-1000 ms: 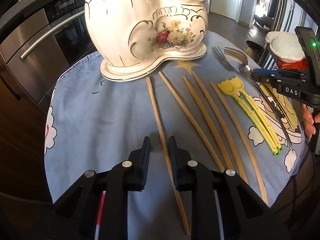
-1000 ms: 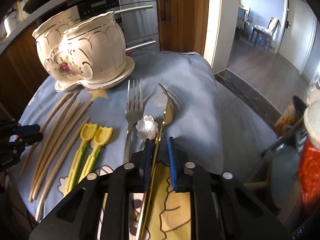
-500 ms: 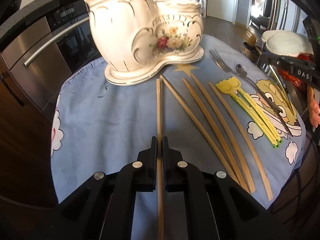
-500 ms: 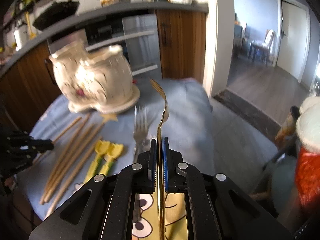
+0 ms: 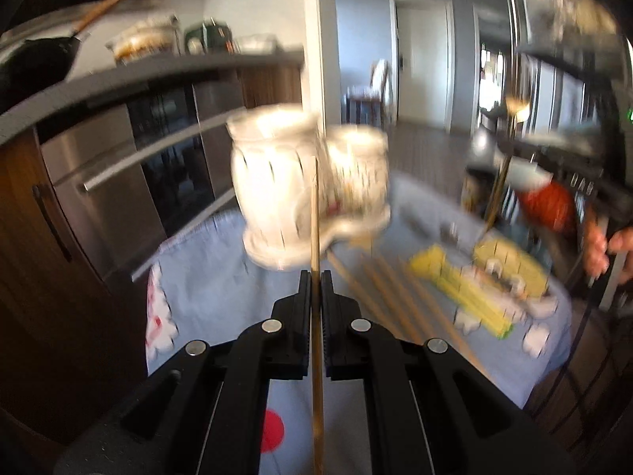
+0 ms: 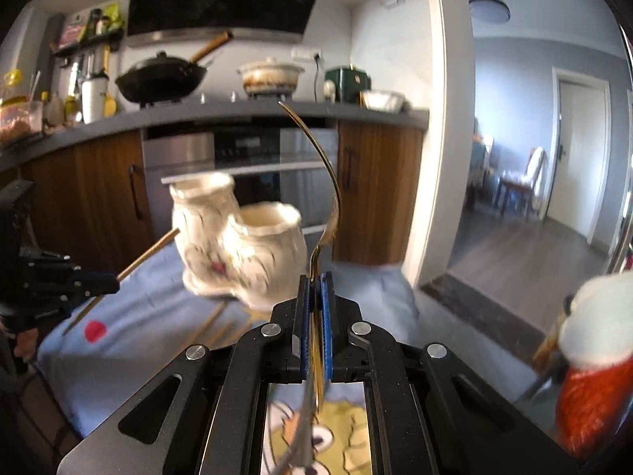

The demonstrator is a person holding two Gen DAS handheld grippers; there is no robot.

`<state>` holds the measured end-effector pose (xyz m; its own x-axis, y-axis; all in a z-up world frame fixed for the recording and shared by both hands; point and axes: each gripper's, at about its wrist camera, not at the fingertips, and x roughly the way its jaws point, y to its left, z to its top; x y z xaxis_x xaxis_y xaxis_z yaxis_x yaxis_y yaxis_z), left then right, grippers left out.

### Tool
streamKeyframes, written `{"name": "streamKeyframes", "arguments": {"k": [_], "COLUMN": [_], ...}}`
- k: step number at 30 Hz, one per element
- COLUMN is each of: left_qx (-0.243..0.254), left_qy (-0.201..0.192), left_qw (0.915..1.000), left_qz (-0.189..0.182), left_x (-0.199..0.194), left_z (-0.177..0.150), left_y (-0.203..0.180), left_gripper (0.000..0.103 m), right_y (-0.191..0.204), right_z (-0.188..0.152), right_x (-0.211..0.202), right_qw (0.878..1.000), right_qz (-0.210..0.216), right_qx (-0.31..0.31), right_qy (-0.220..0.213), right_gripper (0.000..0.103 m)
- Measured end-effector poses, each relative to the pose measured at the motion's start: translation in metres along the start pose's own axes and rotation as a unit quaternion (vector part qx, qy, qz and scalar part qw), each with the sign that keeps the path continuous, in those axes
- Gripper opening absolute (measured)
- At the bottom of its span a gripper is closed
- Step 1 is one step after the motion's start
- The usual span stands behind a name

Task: Organize utensils
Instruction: 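Lift both utensils and lower them into the white ceramic holder's cups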

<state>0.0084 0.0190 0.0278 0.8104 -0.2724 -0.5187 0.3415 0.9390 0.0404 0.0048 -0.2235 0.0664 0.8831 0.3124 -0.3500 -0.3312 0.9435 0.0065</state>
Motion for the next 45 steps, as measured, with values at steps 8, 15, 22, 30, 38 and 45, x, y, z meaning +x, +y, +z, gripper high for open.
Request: {"name": "streamKeyframes", "arguments": {"k": [8,15,22,30,38,45], "left_qx": [-0.044,-0.069,-0.104,-0.103,-0.071,-0.07], "left_qy": [-0.111,-0.147,-0.166,-0.168,-0.137,-0.109], "left_qw": [0.9928,0.9863,0.9801,0.9802,0.9876,0.9909], "left_qz": [-0.007,-0.033,-0.03,0.021,0.027,0.035], "left_x": [-0.022,0.0,0.046,0.092,0.083,0.079], "left_z": [0.05,0.113,0.154,0.152,0.115,0.097], "left_y": [0.025,0.046,0.057,0.053,0.048,0.051], "left_gripper": [0.005,0.005,0.005,0.005,0.005,0.005], "right_y": [0.009,0.006,0.002,0.003,0.003,0.003], "right_z": [0.04,0.081,0.115,0.103,0.07,0.057], "right_x": [0.015,0.028,0.052,0.097,0.136,0.147], "right_qw": [0.999,0.995,0.989,0.99,0.991,0.991], "right_qz": [0.021,0.052,0.068,0.067,0.072,0.061], "right_qx": [0.016,0.047,0.085,0.102,0.112,0.118], "right_qy": [-0.042,-0.067,-0.097,-0.068,0.0,0.024], "right_gripper": [0.006,0.006,0.006,0.006,0.006,0.007]}}
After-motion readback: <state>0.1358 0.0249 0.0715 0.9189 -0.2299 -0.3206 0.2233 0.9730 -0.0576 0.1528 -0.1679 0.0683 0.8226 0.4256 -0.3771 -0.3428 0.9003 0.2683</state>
